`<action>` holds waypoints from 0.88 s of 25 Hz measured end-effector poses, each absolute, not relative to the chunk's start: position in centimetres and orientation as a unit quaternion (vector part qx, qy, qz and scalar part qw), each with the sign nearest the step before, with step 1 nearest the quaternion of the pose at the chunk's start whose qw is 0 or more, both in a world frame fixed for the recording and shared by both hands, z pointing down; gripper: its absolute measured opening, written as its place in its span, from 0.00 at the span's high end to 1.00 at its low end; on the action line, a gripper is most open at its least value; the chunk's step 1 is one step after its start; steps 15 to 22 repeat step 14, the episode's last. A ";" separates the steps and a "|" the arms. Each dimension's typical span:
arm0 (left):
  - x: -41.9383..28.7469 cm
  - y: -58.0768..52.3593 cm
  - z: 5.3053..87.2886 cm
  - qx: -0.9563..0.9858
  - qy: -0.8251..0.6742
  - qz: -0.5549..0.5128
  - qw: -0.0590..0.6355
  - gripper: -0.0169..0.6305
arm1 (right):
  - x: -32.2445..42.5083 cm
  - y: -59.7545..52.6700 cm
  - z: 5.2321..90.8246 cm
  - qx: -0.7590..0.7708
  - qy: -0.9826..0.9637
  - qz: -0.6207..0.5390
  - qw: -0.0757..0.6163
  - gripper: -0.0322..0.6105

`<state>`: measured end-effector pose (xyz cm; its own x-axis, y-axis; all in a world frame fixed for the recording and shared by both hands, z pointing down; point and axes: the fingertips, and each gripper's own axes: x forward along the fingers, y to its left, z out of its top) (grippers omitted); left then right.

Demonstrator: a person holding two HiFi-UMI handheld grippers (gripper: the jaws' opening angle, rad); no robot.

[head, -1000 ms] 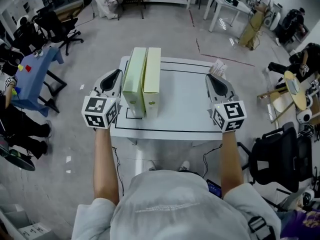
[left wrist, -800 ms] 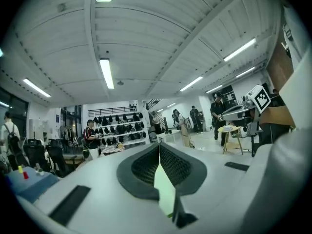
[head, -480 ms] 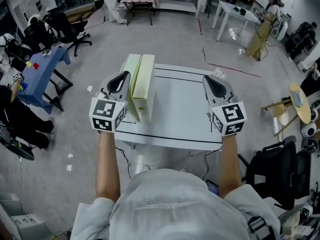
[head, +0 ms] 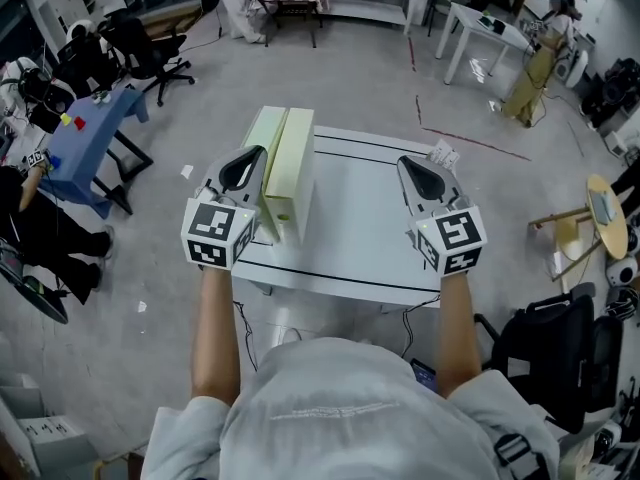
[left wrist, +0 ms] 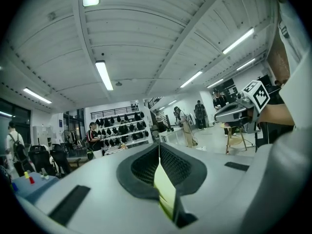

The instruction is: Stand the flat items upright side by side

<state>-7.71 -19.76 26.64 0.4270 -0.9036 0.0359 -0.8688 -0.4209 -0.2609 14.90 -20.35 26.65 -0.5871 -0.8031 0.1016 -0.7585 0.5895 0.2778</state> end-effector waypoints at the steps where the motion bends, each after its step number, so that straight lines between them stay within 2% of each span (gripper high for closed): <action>1: -7.9 -19.8 26.7 -0.839 0.529 -0.084 0.099 0.94 | 14.7 -20.4 26.8 0.441 -0.885 -0.101 0.111 0.91; 22: -9.3 -20.0 27.3 -0.839 0.530 -0.085 0.087 0.94 | 13.4 -21.1 27.7 0.441 -0.884 -0.096 0.120 0.91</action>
